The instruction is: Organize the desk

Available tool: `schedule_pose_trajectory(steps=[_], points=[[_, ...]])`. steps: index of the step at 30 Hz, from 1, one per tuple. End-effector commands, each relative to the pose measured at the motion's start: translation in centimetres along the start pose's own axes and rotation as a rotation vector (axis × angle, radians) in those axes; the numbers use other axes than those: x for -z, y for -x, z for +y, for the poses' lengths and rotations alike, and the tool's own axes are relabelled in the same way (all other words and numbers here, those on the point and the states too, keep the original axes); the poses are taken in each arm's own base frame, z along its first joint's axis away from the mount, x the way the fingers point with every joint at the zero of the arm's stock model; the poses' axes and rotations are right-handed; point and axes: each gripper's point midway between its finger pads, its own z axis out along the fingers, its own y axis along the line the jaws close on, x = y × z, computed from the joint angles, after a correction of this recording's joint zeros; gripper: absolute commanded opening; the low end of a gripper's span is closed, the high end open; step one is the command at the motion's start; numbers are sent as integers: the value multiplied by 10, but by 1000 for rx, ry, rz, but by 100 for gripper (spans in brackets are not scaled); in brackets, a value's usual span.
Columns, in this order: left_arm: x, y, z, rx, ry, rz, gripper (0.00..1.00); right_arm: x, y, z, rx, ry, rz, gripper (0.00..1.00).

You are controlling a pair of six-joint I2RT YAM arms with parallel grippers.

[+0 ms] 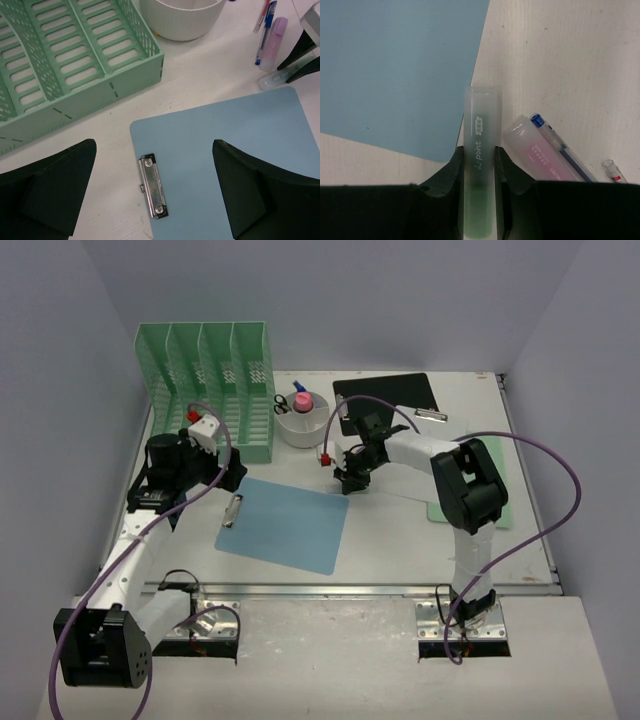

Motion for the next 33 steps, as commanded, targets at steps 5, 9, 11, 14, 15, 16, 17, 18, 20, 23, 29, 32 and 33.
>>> schedule_pose_trajectory(steps=[5,9,11,14,15,16,17,18,20,23,29,32,33], points=[[22,67,-25,-397,-100,-215,100,56,72,1,-413,-19,-134,1],[27,70,-60,-723,-209,-301,98,82,96,15,-684,-11,-205,1],[27,72,-87,-926,-279,-350,97,82,94,21,-904,-22,-175,1],[26,66,-130,-1129,-420,-386,93,77,85,35,-1130,19,-83,1],[21,59,-138,-1159,-454,-367,92,76,83,39,-1250,29,-49,1],[23,59,-162,-1204,-517,-397,91,75,76,49,-1341,45,12,1],[19,53,-173,-1244,-553,-396,89,70,73,52,-1432,55,55,1],[21,50,-193,-1278,-604,-417,89,70,71,61,-1485,83,87,1],[14,38,-211,-1336,-666,-416,86,70,69,68,-1610,92,105,1],[11,16,-244,-1401,-787,-426,84,73,71,73,-1703,89,99,1],[1,0,-286,-1430,-968,-446,78,80,69,79,-1806,41,152,1],[-10,-3,-294,-1421,-1007,-411,76,82,62,80,-1807,-39,165,1],[-12,0,-296,-1427,-1007,-418,76,85,62,80,-1801,-59,164,1]])
